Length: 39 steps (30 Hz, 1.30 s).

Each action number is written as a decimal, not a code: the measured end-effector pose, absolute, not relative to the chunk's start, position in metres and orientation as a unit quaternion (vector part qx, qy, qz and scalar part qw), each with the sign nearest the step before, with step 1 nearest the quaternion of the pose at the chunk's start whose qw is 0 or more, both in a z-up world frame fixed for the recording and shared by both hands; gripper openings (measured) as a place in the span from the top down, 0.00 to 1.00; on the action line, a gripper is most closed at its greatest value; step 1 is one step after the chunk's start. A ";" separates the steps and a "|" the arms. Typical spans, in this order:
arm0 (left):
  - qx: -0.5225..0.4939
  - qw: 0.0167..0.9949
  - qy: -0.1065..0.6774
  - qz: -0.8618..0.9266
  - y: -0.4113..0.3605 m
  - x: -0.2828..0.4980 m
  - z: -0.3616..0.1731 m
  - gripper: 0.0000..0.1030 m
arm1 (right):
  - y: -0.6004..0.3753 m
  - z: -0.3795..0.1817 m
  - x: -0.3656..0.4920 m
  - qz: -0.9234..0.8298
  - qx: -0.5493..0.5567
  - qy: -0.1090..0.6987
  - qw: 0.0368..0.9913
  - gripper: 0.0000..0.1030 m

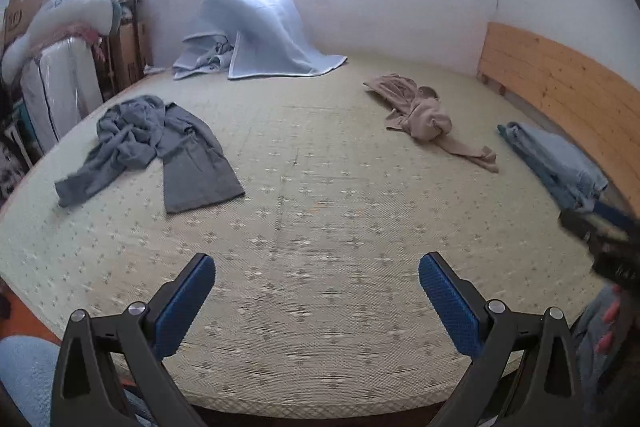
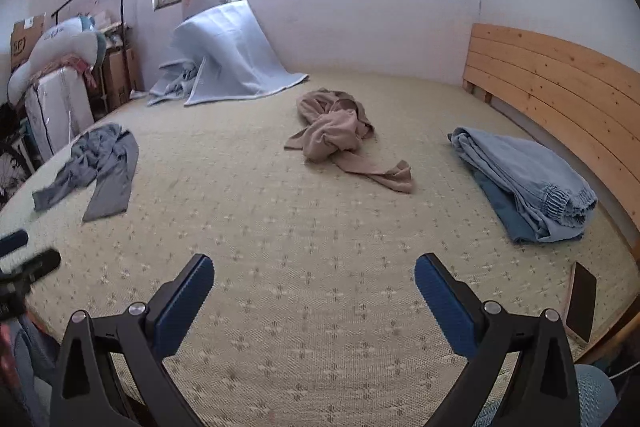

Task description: Fold clothes

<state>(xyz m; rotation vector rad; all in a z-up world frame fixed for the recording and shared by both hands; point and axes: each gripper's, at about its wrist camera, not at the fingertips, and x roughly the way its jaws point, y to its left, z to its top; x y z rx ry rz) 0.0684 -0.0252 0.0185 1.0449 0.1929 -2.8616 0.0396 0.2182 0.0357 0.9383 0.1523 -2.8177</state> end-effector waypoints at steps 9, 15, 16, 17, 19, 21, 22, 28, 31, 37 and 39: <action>0.347 0.039 0.035 -0.936 -0.014 0.068 0.015 0.00 | 0.223 0.033 0.038 -0.944 0.317 0.047 0.074 0.00; 0.348 0.038 0.033 -0.936 -0.011 0.066 0.014 0.00 | 0.221 0.032 0.039 -0.943 0.318 0.053 0.082 0.00; 0.349 0.038 0.033 -0.936 -0.011 0.065 0.014 0.00 | 0.221 0.031 0.039 -0.943 0.318 0.054 0.082 0.00; 0.349 0.038 0.032 -0.936 -0.010 0.065 0.013 0.00 | 0.221 0.031 0.039 -0.943 0.319 0.054 0.082 0.00; 0.350 0.036 0.029 -0.936 -0.010 0.064 0.013 0.00 | 0.221 0.031 0.038 -0.942 0.320 0.054 0.082 0.00; 0.349 0.034 0.029 -0.936 -0.009 0.065 0.013 0.00 | 0.221 0.030 0.038 -0.942 0.319 0.055 0.083 0.00; 0.348 0.034 0.029 -0.936 -0.009 0.065 0.013 0.00 | 0.220 0.030 0.037 -0.942 0.319 0.055 0.083 0.00; 0.345 0.032 0.031 -0.938 -0.008 0.065 0.014 0.00 | 0.216 0.028 0.037 -0.941 0.322 0.063 0.087 0.00; 0.344 0.028 0.027 -0.938 -0.006 0.064 0.014 0.00 | 0.217 0.027 0.037 -0.941 0.323 0.061 0.086 0.00; 0.348 0.014 0.029 -0.937 -0.003 0.062 0.013 0.00 | 0.220 0.027 0.038 -0.941 0.322 0.059 0.082 0.00; 0.347 0.014 0.027 -0.937 -0.002 0.062 0.013 0.00 | 0.221 0.028 0.039 -0.941 0.322 0.059 0.081 0.00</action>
